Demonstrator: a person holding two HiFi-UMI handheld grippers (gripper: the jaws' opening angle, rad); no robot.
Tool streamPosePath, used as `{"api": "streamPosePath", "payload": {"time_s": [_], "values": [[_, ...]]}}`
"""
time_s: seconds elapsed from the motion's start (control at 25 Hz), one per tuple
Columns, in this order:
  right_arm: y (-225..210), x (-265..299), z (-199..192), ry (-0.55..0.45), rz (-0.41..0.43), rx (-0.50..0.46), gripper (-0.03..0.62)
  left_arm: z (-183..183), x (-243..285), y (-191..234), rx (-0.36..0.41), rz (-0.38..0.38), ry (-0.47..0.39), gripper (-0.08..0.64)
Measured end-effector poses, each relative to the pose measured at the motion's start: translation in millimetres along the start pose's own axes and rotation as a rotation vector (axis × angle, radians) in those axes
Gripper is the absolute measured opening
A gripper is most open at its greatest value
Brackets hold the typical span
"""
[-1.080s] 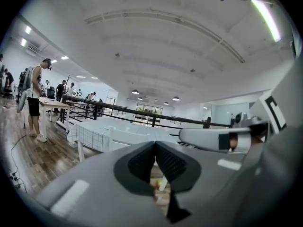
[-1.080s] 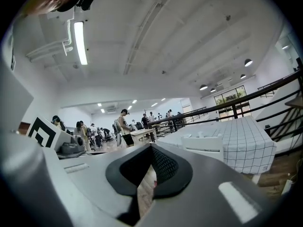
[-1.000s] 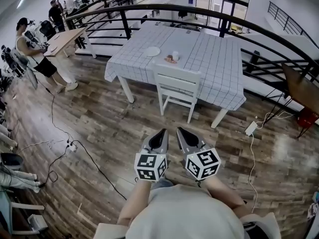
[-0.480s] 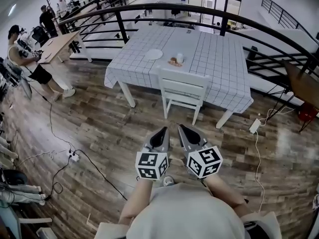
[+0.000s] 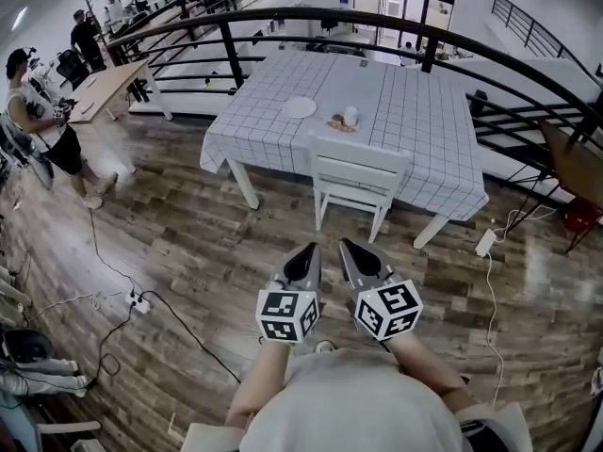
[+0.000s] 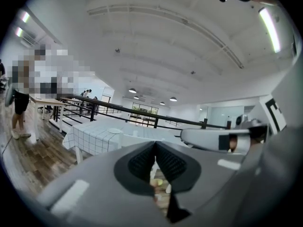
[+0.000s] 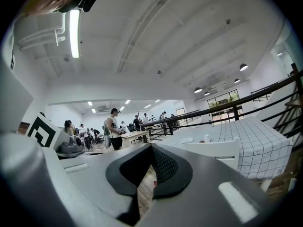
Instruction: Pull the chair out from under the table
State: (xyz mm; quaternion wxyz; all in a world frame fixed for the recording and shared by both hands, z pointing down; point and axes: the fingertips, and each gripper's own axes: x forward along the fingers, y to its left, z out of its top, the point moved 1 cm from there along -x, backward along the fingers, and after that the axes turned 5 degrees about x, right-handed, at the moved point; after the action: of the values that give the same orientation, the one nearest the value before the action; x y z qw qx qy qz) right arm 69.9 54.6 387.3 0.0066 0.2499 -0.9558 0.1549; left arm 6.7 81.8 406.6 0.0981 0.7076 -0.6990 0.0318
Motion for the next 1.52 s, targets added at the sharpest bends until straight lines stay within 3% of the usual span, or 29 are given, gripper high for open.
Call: {"api": "streamPosePath", "payload": {"time_s": [0.24,0.72,1.52], "values": [[10,7,6,0.011,-0.008,-0.008,-0.002,7,-5,10,-0.002,-0.006,0.007,0.009],[-13,43,-8,0.035,-0.033,0.005,-0.002,-5,28,36,0.01,-0.022,0.041,0.009],[-79,157,17,0.028,-0.095,0.02,-0.002,18,137,117,0.008,-0.049,0.061,0.009]]}}
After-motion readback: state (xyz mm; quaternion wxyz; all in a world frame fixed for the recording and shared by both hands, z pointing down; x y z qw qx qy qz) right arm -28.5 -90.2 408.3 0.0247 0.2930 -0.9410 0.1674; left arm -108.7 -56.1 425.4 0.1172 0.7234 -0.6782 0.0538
